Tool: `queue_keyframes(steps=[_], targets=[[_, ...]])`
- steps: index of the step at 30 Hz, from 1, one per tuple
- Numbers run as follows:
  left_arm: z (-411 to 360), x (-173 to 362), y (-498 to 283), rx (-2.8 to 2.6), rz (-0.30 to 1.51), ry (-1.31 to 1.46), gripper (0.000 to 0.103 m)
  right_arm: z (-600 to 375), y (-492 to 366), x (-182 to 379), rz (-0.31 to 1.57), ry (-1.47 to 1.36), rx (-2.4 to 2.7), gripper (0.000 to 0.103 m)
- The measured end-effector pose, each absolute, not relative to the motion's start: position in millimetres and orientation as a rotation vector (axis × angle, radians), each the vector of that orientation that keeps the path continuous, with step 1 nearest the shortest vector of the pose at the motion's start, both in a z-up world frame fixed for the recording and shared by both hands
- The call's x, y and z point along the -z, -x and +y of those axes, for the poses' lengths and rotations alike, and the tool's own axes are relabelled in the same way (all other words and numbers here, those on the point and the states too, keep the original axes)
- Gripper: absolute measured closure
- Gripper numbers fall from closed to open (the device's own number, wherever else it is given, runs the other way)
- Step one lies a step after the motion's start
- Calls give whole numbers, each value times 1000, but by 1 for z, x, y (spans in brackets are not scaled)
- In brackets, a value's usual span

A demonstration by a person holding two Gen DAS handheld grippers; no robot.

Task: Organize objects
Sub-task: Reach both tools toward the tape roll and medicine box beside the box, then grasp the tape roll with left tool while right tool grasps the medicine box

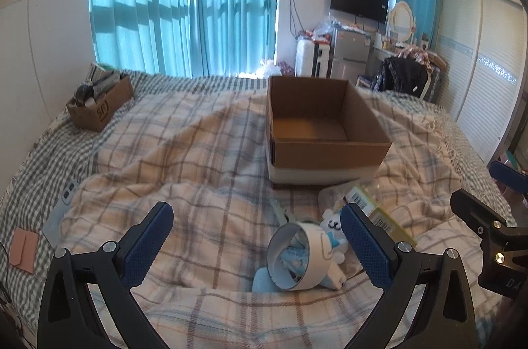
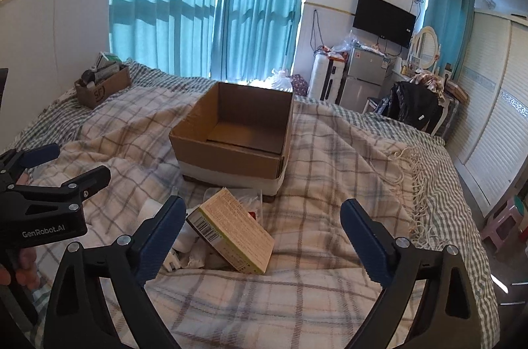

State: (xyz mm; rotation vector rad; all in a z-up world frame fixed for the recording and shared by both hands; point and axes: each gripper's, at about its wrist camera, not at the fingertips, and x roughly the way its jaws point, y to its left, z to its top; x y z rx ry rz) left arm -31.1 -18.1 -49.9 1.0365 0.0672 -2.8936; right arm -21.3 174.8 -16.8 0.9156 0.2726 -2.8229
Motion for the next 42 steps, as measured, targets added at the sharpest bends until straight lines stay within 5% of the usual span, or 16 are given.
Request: queue_keyframes(steps=[19, 22, 25, 27, 42], targets=[[16, 138, 56, 2763, -168, -1506, 5, 140, 89, 108, 460, -1357, 2513, 27], [19, 142, 61, 2782, -160, -1540, 18, 134, 93, 112, 488, -1353, 2504, 35], [16, 144, 66, 2795, -109, -1591, 43, 136, 94, 112, 476, -1355, 2509, 57], [14, 147, 69, 2801, -72, -1625, 69, 140, 94, 109, 449, -1342, 2528, 58], [-8, 86, 50, 2925, 69, -1360, 74, 164, 67, 56, 328, -1120, 2740, 72]])
